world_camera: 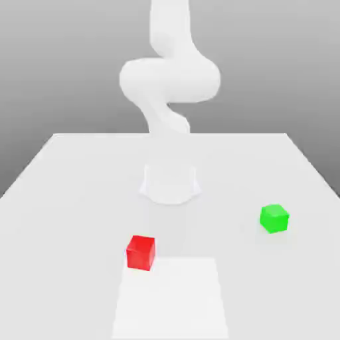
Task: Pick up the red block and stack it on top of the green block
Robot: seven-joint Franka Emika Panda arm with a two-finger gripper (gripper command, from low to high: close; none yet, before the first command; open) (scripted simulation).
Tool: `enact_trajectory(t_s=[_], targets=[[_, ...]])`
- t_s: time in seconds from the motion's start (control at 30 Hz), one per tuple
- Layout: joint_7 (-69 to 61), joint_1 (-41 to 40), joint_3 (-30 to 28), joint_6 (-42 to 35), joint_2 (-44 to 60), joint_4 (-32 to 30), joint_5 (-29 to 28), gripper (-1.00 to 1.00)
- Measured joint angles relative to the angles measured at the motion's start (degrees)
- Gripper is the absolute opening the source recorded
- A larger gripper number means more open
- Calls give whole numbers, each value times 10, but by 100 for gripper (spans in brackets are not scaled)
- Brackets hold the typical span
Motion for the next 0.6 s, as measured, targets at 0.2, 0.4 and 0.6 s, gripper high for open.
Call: enact_trajectory(t_s=[0.2,0.4,0.6], targets=[[11,-22,-6,81,95,-112,-13,0],[17,-46,-19,164,194,-229,-20,0],[10,-64,-40,297,361,-334,-11,0]])
